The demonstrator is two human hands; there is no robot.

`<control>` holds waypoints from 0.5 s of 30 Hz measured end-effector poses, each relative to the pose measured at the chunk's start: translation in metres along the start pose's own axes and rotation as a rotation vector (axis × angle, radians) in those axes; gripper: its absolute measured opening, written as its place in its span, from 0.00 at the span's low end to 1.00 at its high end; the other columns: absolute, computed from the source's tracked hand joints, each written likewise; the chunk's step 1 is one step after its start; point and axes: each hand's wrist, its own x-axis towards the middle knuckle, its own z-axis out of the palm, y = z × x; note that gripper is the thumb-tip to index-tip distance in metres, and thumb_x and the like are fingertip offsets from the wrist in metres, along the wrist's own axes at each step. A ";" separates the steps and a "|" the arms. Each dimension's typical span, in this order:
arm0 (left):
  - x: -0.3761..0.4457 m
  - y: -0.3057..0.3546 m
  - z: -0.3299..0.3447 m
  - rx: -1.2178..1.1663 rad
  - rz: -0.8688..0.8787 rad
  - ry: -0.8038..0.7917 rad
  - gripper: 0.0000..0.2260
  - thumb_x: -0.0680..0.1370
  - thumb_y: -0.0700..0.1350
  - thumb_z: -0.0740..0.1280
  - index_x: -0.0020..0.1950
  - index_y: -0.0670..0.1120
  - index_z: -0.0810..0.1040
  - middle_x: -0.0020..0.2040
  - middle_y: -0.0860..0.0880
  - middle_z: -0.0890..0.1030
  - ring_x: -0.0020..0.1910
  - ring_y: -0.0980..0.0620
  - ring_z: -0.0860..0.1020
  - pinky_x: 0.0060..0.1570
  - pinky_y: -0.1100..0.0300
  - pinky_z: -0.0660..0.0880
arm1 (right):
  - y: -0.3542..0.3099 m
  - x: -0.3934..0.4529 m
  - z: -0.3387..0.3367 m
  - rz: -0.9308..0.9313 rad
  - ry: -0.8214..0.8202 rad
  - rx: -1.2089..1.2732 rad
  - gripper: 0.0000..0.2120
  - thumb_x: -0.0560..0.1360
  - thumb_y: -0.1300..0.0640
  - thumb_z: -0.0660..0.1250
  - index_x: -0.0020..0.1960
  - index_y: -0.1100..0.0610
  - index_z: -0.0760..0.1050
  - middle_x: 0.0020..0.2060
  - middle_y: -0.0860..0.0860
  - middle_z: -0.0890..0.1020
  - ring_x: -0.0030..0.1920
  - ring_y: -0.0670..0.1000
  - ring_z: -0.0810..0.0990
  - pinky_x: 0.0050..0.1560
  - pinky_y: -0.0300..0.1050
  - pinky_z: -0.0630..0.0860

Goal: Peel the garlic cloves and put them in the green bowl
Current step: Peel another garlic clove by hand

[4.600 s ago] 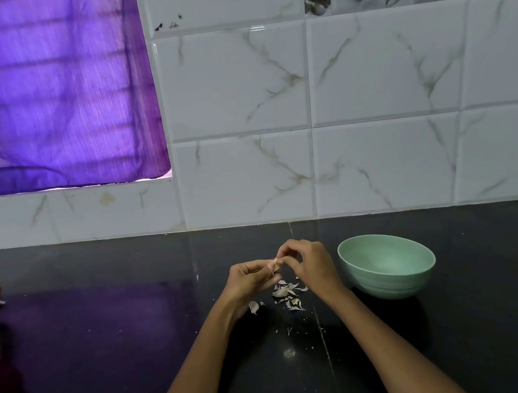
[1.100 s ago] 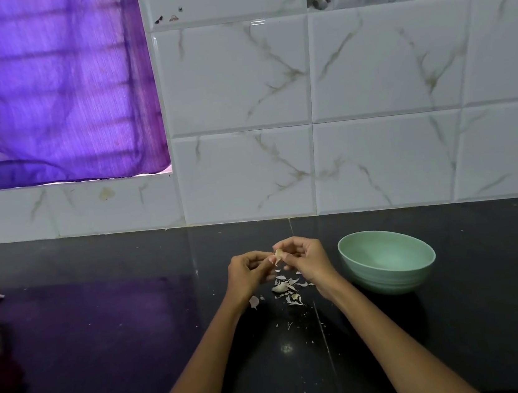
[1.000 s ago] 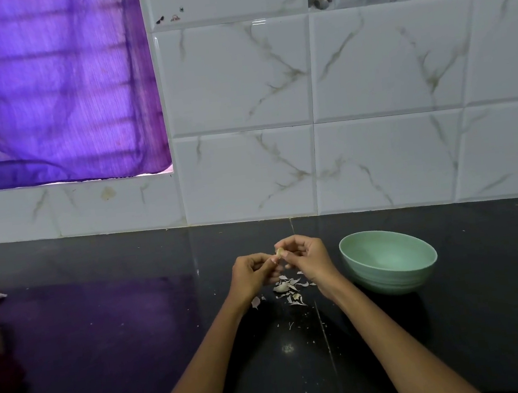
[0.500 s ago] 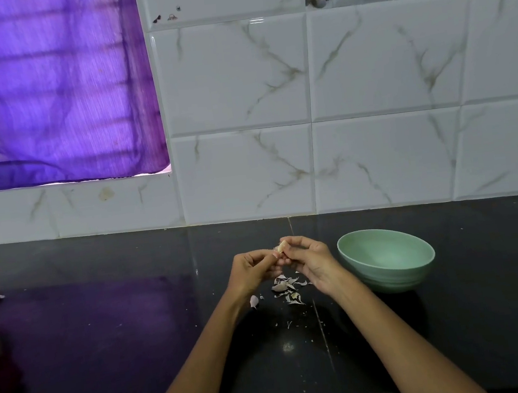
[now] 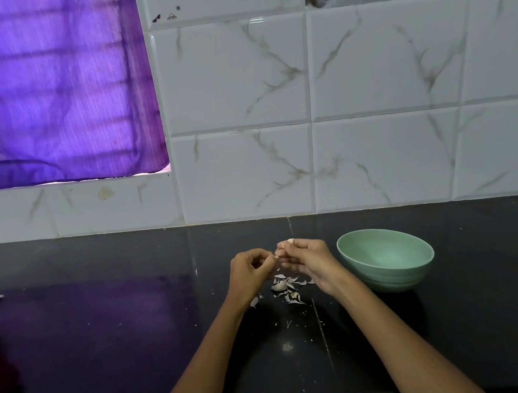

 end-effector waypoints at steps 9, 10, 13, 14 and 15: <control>0.001 -0.013 -0.004 0.263 -0.089 0.098 0.12 0.77 0.48 0.64 0.36 0.45 0.78 0.35 0.50 0.81 0.35 0.52 0.78 0.40 0.55 0.75 | 0.000 0.002 0.002 -0.057 0.023 -0.029 0.05 0.75 0.67 0.65 0.51 0.64 0.73 0.38 0.56 0.82 0.34 0.48 0.79 0.35 0.36 0.78; 0.001 -0.012 -0.004 0.305 -0.087 0.093 0.07 0.75 0.48 0.67 0.39 0.47 0.79 0.37 0.53 0.81 0.37 0.55 0.79 0.41 0.58 0.75 | 0.001 0.003 0.001 -0.068 0.034 -0.040 0.05 0.74 0.67 0.66 0.50 0.64 0.73 0.37 0.56 0.82 0.33 0.49 0.79 0.34 0.36 0.78; 0.000 -0.007 -0.005 0.358 -0.128 0.138 0.08 0.75 0.52 0.66 0.42 0.51 0.82 0.36 0.57 0.80 0.37 0.58 0.78 0.40 0.62 0.73 | 0.003 0.004 -0.001 -0.107 0.022 -0.106 0.04 0.72 0.66 0.69 0.46 0.62 0.77 0.35 0.55 0.81 0.32 0.47 0.78 0.34 0.35 0.77; -0.001 -0.006 -0.005 0.347 -0.152 0.164 0.13 0.76 0.54 0.64 0.39 0.49 0.82 0.33 0.56 0.80 0.35 0.58 0.77 0.38 0.61 0.72 | 0.003 0.004 -0.001 -0.121 0.013 -0.137 0.05 0.72 0.65 0.70 0.47 0.62 0.78 0.35 0.55 0.81 0.31 0.46 0.78 0.34 0.34 0.76; -0.001 -0.005 -0.005 0.332 -0.174 0.191 0.17 0.77 0.54 0.62 0.35 0.48 0.82 0.30 0.54 0.80 0.32 0.57 0.77 0.37 0.61 0.72 | 0.004 0.003 -0.001 -0.135 0.009 -0.163 0.06 0.71 0.66 0.70 0.49 0.63 0.79 0.35 0.54 0.81 0.30 0.45 0.78 0.33 0.33 0.75</control>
